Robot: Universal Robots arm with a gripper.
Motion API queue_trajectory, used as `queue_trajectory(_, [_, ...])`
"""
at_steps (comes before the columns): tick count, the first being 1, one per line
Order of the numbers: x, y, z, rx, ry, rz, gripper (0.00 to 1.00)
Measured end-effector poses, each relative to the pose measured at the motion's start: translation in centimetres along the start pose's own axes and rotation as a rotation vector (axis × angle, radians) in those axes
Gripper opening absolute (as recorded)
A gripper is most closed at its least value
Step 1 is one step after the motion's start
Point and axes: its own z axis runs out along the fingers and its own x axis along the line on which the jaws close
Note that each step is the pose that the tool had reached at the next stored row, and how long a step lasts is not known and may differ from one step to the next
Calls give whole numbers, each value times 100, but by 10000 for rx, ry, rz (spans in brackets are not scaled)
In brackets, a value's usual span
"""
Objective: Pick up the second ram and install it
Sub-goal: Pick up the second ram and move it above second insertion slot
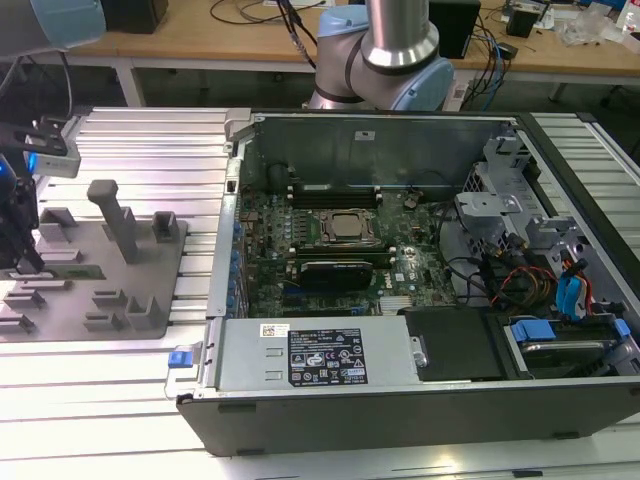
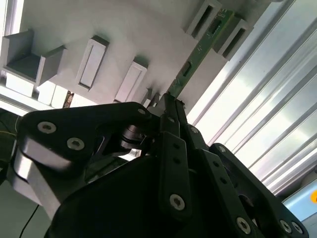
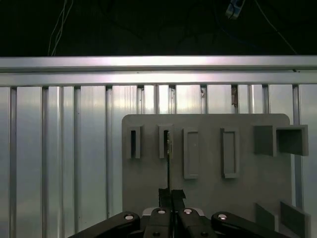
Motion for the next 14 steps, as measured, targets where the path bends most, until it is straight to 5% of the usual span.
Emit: queue_trajectory(14, [-3,13,-326,3,-2,-4,9])
